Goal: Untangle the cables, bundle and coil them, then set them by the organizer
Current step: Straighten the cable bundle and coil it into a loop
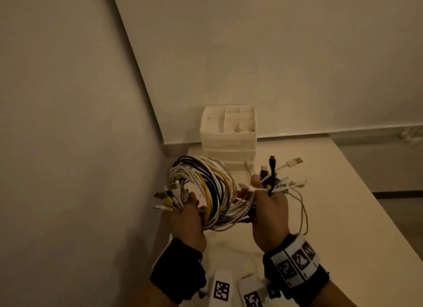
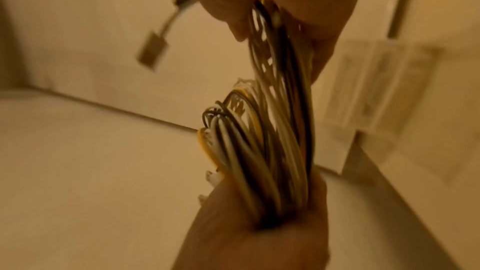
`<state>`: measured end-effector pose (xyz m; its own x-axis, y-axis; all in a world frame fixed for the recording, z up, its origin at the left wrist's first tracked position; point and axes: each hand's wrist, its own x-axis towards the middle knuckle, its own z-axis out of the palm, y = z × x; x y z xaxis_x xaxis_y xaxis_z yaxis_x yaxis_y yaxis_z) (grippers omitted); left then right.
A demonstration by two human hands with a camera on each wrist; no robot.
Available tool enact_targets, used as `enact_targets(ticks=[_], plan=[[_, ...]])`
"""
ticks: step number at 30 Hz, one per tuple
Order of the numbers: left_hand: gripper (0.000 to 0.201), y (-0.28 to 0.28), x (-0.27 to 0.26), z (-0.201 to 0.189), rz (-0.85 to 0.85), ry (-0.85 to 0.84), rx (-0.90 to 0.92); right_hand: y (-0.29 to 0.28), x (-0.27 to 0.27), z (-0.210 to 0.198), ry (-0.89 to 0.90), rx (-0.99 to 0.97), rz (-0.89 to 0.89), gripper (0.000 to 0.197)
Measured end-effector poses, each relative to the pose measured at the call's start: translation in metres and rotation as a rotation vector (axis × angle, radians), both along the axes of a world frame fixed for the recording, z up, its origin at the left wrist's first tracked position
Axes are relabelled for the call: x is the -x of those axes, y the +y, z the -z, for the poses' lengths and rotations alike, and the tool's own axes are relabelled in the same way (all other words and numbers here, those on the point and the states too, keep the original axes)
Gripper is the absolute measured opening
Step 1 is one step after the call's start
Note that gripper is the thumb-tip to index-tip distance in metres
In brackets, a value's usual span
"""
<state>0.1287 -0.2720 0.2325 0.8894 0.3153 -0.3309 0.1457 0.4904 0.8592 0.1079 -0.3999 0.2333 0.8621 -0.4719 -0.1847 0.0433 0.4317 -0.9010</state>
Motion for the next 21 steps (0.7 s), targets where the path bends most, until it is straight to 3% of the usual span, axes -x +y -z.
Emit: enact_targets(ticks=[4,6,8,11,18,21], plan=[[0.026,0.005,0.011,0.004,0.088,-0.132,-0.165,-0.019,-0.002,-0.002,0.083,0.454,-0.334,0.031],[0.02,0.007,0.012,0.012,0.143,-0.146,-0.24,-0.029,0.0,-0.011,0.122,0.547,-0.482,0.02],[0.011,0.009,0.013,0.018,0.226,-0.178,-0.236,-0.037,0.001,-0.025,0.101,0.57,-0.513,0.009],[0.017,0.015,0.018,0.022,0.361,-0.204,-0.31,-0.041,-0.006,-0.035,0.14,0.497,-0.544,0.019],[0.028,0.03,0.027,0.041,0.549,-0.051,-0.51,-0.049,-0.008,-0.047,0.414,0.187,-0.949,0.028],[0.026,0.024,0.027,0.038,0.533,-0.194,-0.547,-0.043,-0.003,-0.049,0.42,0.062,-1.036,0.02]])
